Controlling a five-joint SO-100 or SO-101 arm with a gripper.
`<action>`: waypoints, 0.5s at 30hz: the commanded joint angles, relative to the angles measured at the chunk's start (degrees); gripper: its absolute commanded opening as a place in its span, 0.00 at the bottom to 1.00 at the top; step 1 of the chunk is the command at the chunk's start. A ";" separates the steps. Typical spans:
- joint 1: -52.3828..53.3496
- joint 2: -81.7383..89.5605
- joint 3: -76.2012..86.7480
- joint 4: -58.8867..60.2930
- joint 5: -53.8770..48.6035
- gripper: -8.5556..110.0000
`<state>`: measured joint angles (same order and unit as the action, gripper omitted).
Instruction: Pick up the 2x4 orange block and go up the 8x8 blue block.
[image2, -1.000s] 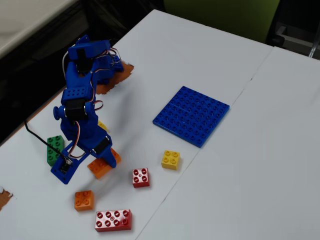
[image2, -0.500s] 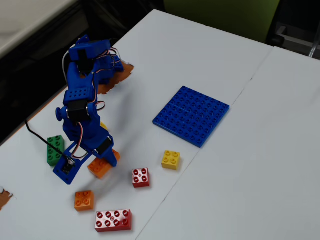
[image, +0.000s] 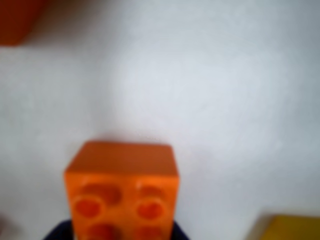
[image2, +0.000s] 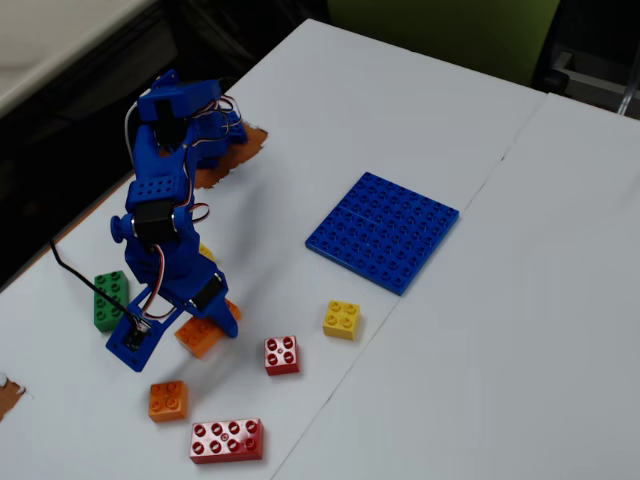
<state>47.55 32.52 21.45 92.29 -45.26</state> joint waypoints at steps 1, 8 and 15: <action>0.35 1.85 -2.90 -0.62 -0.44 0.21; 0.26 3.08 -2.90 -0.53 0.09 0.16; -3.34 5.36 -2.90 2.37 0.53 0.11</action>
<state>46.23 32.61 21.27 93.08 -45.18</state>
